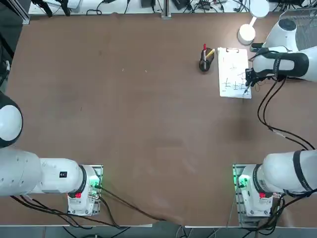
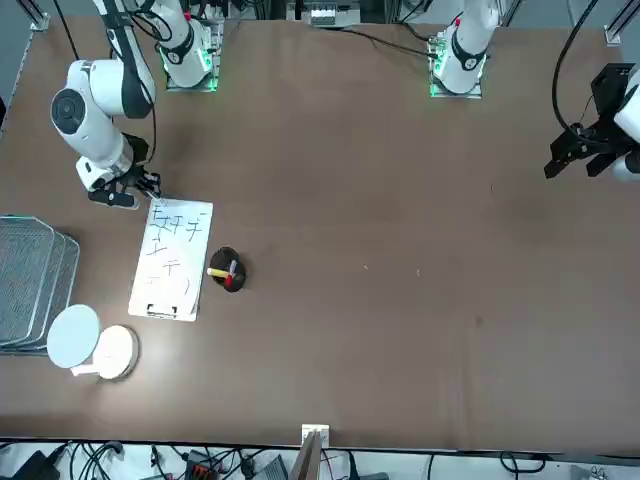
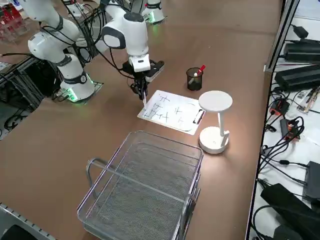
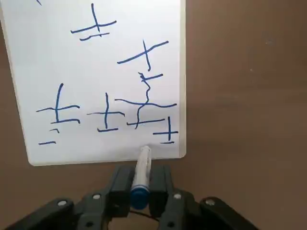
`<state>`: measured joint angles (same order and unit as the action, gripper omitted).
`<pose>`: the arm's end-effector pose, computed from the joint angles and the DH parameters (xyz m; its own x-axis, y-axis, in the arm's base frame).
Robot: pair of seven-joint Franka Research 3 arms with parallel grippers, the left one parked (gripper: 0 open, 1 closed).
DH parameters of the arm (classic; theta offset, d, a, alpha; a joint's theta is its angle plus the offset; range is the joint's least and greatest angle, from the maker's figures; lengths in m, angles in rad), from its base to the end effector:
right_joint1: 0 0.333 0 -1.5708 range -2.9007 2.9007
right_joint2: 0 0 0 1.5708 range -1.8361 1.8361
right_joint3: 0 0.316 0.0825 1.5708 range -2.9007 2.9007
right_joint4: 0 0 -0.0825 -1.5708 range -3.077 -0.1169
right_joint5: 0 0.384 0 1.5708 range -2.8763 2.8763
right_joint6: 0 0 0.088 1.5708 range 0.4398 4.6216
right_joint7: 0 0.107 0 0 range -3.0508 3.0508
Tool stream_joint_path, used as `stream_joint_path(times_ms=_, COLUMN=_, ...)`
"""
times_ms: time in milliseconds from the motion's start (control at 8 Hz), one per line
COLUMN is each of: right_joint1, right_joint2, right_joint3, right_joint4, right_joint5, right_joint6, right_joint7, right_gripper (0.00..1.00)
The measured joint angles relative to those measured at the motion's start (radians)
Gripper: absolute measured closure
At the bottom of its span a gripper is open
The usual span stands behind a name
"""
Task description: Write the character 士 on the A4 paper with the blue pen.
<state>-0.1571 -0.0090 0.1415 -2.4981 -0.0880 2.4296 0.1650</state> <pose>0.4598 -0.0075 0.2826 0.9922 -0.1135 -0.0516 -0.1102 -0.9919 0.0640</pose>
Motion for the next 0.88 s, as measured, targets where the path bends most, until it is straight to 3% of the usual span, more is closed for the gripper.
stream_joint_path(times_ms=875, right_joint1=0.000, right_joint2=0.000, right_joint3=0.007, right_joint4=0.000, right_joint5=0.000, right_joint6=0.000, right_joint7=0.045, right_gripper=0.79)
